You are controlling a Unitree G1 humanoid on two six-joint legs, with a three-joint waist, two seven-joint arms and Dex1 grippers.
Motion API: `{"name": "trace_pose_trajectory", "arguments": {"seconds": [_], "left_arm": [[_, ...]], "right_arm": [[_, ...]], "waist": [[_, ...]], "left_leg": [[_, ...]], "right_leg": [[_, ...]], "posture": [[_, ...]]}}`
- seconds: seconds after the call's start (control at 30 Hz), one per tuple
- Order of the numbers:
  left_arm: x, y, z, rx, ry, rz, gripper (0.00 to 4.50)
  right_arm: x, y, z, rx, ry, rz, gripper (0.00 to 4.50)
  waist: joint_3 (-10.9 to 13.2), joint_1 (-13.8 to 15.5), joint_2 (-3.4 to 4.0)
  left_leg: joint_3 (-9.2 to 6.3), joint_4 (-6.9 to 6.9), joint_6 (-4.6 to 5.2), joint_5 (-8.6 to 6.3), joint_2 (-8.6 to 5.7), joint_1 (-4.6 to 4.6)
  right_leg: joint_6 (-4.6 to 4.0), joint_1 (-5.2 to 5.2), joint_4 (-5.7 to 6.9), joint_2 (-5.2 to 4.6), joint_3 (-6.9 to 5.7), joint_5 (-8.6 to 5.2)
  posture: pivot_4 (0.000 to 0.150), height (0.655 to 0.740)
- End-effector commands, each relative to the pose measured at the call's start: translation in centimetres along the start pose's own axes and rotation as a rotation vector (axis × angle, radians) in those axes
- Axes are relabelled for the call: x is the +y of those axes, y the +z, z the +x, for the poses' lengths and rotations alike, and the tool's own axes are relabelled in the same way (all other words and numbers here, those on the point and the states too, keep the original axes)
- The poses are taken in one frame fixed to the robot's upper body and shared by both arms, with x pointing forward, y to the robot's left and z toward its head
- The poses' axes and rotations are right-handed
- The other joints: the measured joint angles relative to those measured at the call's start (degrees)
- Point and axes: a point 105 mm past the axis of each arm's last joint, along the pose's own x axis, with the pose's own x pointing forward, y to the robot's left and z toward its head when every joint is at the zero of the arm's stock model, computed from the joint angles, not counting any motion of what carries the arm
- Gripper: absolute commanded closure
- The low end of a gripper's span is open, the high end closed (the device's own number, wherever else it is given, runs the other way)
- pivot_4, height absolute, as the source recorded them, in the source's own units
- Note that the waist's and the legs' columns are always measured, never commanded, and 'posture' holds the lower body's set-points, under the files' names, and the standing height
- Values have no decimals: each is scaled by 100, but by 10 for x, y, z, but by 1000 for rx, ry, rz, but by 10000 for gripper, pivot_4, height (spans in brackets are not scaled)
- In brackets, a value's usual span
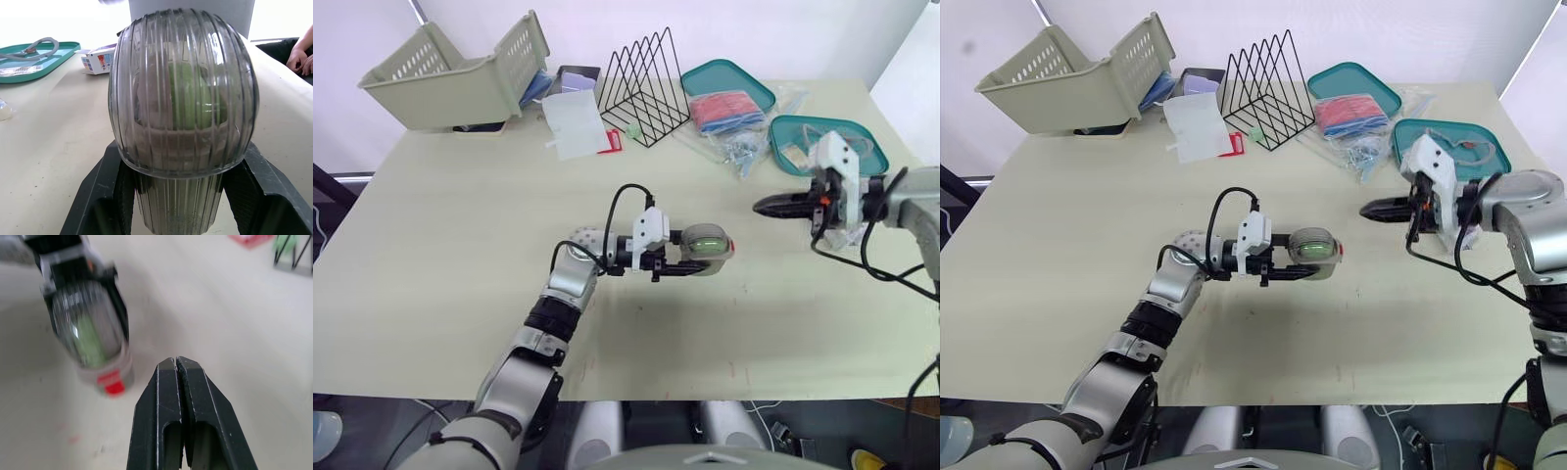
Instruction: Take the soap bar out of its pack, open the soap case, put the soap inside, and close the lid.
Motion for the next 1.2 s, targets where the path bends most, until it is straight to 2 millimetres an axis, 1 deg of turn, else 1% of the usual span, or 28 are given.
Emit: {"name": "trace_pose_trajectory", "arguments": {"seconds": [0.03, 0.1, 0.2, 0.37, 0.47, 0.57, 0.83, 1.2], "left_arm": [[2, 12, 1, -43, 2, 47, 25452], [2, 12, 2, -43, 3, 48, 25452], [2, 13, 2, -45, 5, 50, 25452], [2, 14, 3, -48, 8, 52, 25452], [2, 14, 3, -50, 8, 54, 25452], [2, 14, 3, -50, 9, 55, 25452], [1, 15, 3, -50, 12, 57, 25452], [1, 15, 4, -53, 14, 57, 25452]], "right_arm": [[14, 32, 7, -24, 58, -102, 44503], [24, 41, 17, -4, 109, -134, 44503], [37, 47, 29, 31, 167, -174, 44503], [48, 47, 45, 84, 210, -204, 44503], [51, 45, 55, 102, 224, -231, 44503], [53, 48, 65, 110, 235, -252, 44503], [58, 47, 79, 148, 258, -284, 44503], [58, 39, 85, 222, 259, -300, 44503]], "waist": [[0, 2, 1], [1, 1, 2], [1, 6, 2], [1, 22, 2], [1, 19, 2], [2, 9, 3], [2, 13, 3], [2, 11, 3]], "left_leg": [[0, 0, 0, 0, 0, 0], [1, -1, 0, 0, 0, -1], [-4, -2, 0, 0, 0, -1], [-2, 0, 0, 0, -2, -4], [-2, 1, 0, 0, -2, -4], [-5, 0, 0, 0, -1, -4], [-6, 0, 0, 0, -1, -4], [-6, 0, 0, 0, -1, -3]], "right_leg": [[0, 0, 0, 0, 0, 0], [0, -1, 0, -1, 1, 0], [-1, -1, -1, -1, -3, 0], [0, -1, -2, -6, -3, 0], [0, -1, -1, -6, -3, 0], [-1, -1, 0, -4, -5, 0], [-1, -1, 0, -4, -7, 0], [-1, -2, 1, -4, -8, 0]], "posture": [[1500, 7400], [1500, 7400], [1500, 7400], [1500, 7400], [1500, 7400], [1500, 7400], [1500, 7400], [1500, 7400]]}}
